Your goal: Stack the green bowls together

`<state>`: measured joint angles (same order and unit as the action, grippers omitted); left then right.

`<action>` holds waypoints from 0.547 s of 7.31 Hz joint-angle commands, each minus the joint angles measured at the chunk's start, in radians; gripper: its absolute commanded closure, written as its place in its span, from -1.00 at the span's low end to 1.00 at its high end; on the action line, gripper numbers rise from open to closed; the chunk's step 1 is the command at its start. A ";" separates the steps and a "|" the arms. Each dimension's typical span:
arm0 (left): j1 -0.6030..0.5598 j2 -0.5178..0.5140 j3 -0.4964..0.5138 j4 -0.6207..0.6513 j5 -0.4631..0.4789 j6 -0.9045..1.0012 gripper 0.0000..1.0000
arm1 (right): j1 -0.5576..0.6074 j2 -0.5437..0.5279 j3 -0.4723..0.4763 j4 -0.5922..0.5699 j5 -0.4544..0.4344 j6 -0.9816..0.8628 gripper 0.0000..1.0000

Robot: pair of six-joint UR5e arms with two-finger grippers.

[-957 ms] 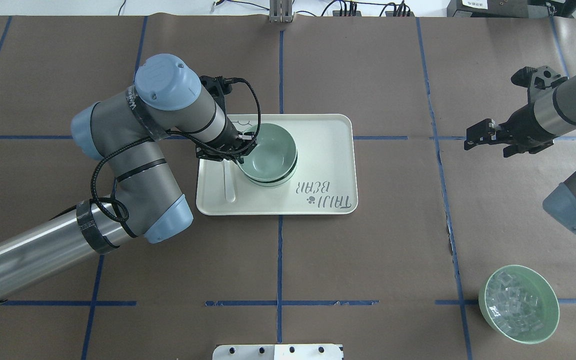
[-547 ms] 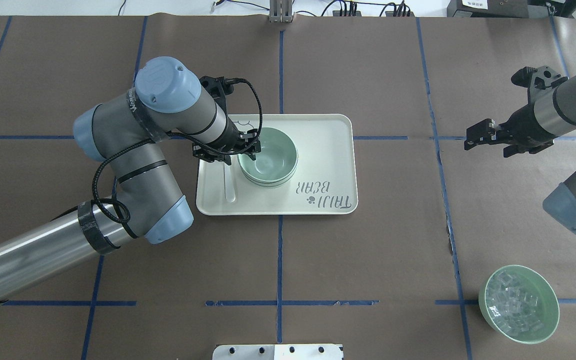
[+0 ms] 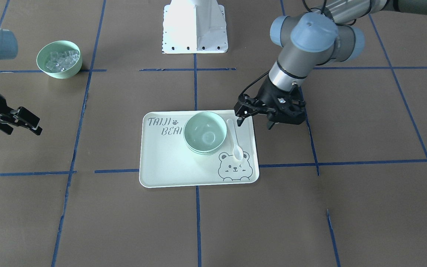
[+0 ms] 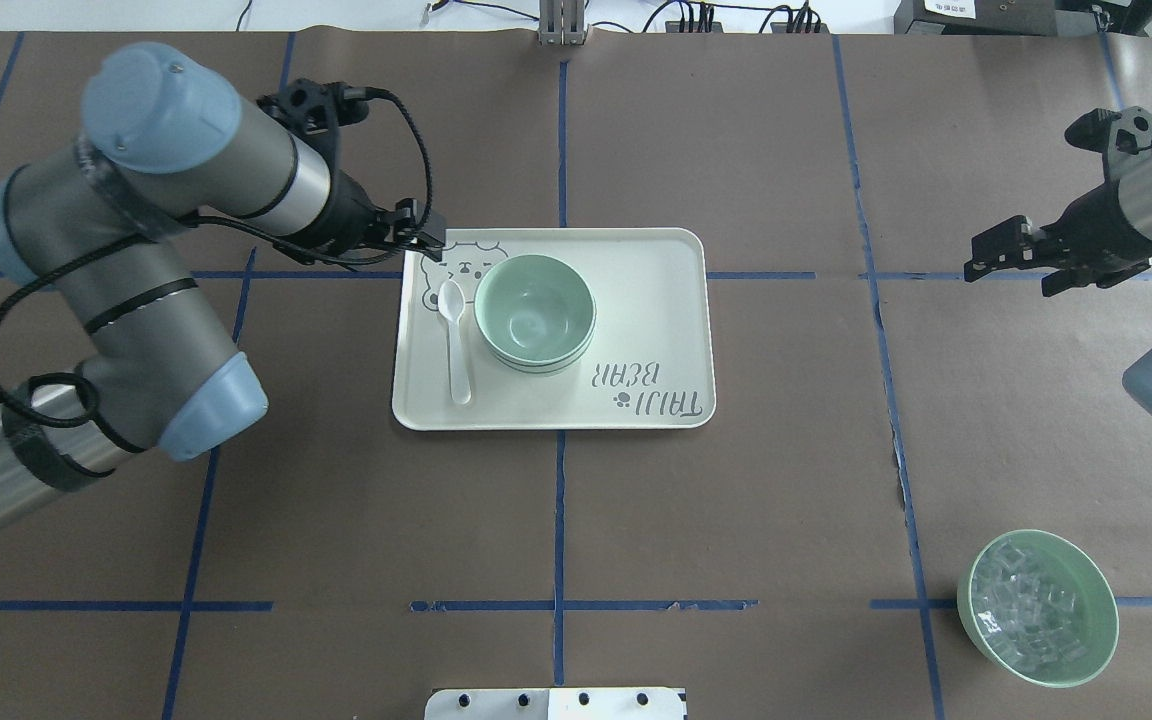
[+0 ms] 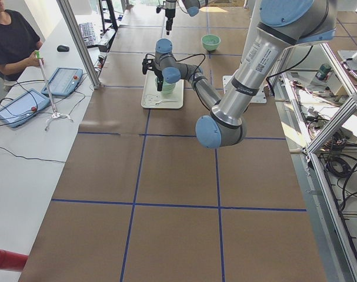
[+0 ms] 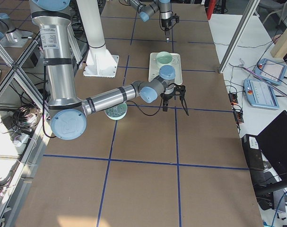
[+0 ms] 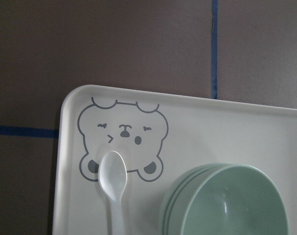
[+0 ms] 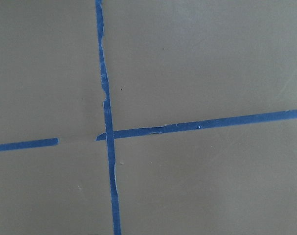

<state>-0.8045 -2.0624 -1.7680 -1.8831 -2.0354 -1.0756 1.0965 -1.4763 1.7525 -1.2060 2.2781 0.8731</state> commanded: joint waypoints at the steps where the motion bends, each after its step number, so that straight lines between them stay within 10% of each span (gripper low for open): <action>1: -0.175 0.233 -0.085 -0.007 -0.093 0.382 -1.00 | 0.174 -0.012 -0.115 -0.006 0.072 -0.301 -1.00; 4: -0.578 0.396 0.090 0.005 -0.237 1.049 -1.00 | 0.359 0.043 -0.225 -0.262 0.081 -0.800 -1.00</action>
<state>-1.2032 -1.7119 -1.7818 -1.8851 -2.2086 -0.3040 1.3709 -1.4682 1.5535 -1.3295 2.3555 0.2755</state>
